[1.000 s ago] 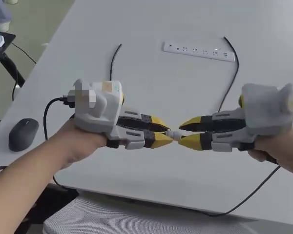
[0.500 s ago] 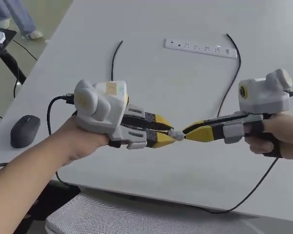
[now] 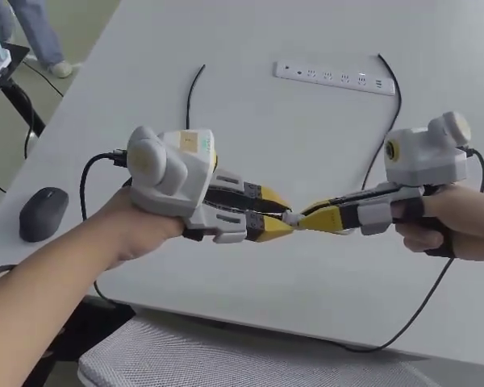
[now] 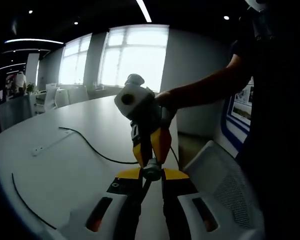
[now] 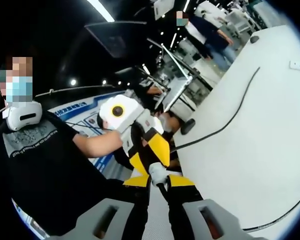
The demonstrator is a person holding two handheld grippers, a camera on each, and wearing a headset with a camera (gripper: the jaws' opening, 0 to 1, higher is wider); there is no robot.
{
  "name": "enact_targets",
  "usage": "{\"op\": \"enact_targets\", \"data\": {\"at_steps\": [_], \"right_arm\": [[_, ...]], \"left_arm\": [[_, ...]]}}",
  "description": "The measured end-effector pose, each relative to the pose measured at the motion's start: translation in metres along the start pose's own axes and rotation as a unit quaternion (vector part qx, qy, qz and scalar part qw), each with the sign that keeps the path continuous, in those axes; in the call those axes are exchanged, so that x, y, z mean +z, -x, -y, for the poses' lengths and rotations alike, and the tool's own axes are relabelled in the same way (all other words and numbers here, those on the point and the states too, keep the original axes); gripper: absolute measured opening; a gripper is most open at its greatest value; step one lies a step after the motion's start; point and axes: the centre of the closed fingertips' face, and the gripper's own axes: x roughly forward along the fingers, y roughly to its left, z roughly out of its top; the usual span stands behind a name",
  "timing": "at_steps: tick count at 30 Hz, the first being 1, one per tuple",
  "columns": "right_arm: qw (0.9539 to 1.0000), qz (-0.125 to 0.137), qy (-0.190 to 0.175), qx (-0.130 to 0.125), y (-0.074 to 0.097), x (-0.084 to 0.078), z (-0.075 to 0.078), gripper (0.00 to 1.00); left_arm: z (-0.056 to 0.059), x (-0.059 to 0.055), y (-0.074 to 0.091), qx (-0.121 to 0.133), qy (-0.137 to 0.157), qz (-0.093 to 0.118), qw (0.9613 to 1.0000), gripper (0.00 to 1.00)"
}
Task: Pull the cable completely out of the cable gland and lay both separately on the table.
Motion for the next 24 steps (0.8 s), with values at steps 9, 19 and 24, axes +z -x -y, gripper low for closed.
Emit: {"op": "enact_targets", "data": {"at_steps": [9,19,24], "right_arm": [[0.9856,-0.039,0.151,-0.065,-0.003,0.003,-0.002,0.07],[0.9226,-0.1,0.337,-0.16,-0.007,0.004,-0.001,0.07],[0.888,-0.124,0.397,-0.197,-0.007,0.002,0.001,0.07]], "left_arm": [[-0.004,0.001,0.004,-0.001,0.035,0.005,0.9994,0.14],[-0.01,0.001,0.007,-0.001,0.079,0.009,0.9968,0.14],[-0.009,-0.001,0.006,-0.001,0.09,0.008,0.9959,0.14]]}}
